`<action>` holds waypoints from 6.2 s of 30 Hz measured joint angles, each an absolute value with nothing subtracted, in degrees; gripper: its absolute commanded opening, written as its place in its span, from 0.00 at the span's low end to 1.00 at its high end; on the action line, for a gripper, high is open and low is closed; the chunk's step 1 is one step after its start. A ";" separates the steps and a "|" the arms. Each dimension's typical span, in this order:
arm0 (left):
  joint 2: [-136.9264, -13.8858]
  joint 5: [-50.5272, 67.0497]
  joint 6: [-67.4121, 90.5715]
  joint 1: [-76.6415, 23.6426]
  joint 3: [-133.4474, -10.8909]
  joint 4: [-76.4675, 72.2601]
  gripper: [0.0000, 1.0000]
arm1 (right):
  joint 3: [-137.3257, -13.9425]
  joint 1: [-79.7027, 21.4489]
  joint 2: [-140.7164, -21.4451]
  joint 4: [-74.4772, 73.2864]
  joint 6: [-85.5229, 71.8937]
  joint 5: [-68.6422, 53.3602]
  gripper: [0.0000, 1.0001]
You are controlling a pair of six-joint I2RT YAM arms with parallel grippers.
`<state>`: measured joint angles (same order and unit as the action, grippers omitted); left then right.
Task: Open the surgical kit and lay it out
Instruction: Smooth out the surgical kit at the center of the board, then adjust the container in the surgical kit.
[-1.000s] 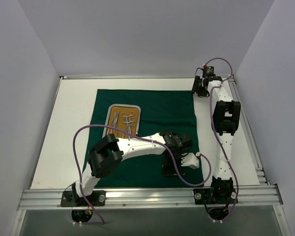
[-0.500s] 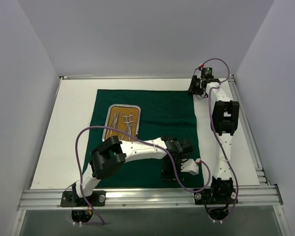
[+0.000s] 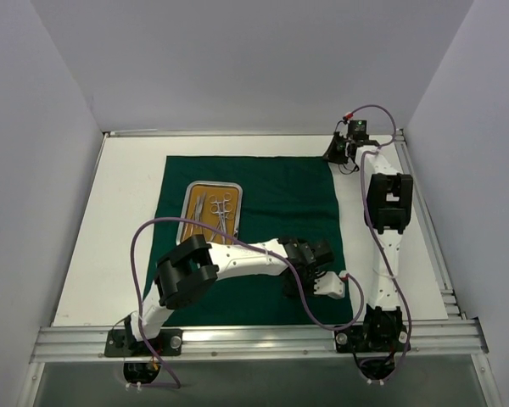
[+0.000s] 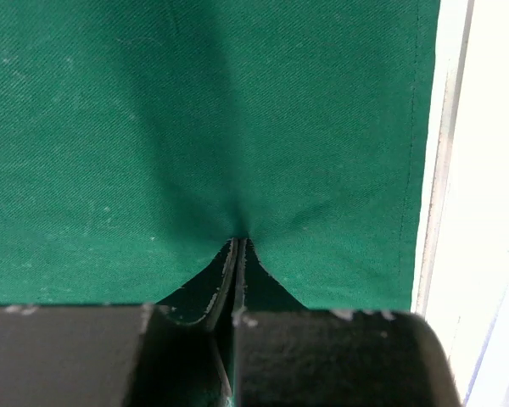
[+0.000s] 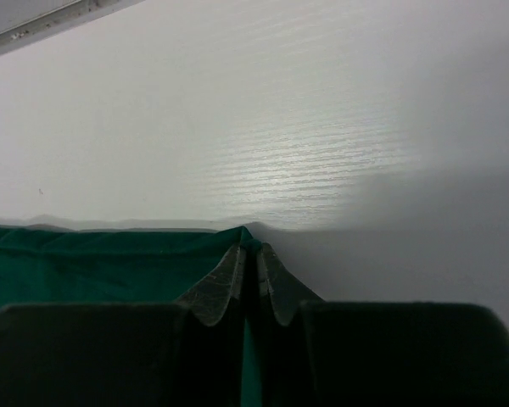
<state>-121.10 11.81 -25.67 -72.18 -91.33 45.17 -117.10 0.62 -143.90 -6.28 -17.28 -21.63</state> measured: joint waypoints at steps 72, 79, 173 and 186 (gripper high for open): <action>-115.98 8.43 -10.33 -9.87 -94.98 41.01 0.45 | -74.04 -7.90 -114.04 -2.52 -23.79 -7.20 0.00; -124.25 7.49 -9.02 -6.70 -96.09 39.29 0.45 | -78.24 -8.12 -116.16 -3.36 -23.99 -5.43 0.06; -131.44 19.99 -13.78 -5.37 -112.29 57.10 0.02 | -107.00 -19.35 -144.35 13.74 -30.70 -44.27 0.00; -141.51 17.34 -12.40 -5.52 -132.16 59.33 0.02 | -99.74 -19.25 -140.77 20.60 -39.07 -35.22 0.00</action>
<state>-141.51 17.34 -12.40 -5.52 -132.16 59.33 -99.74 -19.25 -140.77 20.60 -39.07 -35.22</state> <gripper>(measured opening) 0.072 0.157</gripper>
